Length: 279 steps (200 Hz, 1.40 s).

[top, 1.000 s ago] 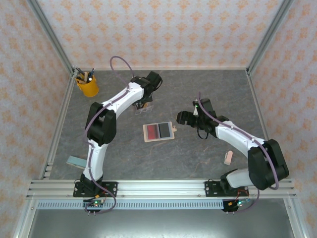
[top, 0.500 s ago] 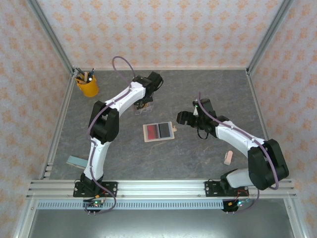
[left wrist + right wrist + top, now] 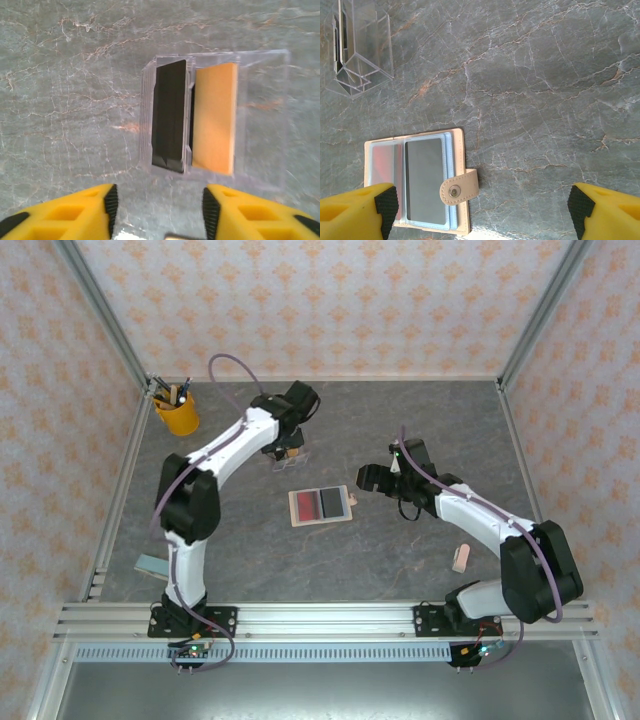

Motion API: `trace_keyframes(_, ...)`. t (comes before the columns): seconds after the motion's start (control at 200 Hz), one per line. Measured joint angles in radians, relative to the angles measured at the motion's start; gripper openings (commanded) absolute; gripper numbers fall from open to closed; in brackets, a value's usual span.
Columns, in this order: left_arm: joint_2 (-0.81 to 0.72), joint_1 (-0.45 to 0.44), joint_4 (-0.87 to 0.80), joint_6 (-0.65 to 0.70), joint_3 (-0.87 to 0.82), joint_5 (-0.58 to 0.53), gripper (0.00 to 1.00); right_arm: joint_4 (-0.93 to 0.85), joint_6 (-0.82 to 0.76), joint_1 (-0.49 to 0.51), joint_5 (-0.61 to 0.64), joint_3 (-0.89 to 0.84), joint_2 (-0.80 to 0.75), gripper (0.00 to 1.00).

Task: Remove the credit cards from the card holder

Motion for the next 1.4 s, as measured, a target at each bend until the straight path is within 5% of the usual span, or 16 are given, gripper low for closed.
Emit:
trace_keyframes(0.405,-0.404,0.0,0.272,-0.033,-0.578,0.247,1.0,-0.015,-0.006,0.096,-0.042,0.065,0.061,0.85)
trace_keyframes(0.876,-0.584,0.029,0.386,-0.056,-0.796,0.238,1.0,-0.214,0.075,0.319,0.1,0.362,0.342,0.52)
trace_keyframes(1.101,-0.655,0.117,0.406,-0.071,-0.905,0.222,1.0,-0.324,0.143,0.371,0.214,0.502,0.486,0.5)
trace_keyframes(1.396,-0.695,0.12,0.436,-0.049,-0.921,0.243,1.0,-0.433,0.187,0.371,0.336,0.576,0.558,0.51)
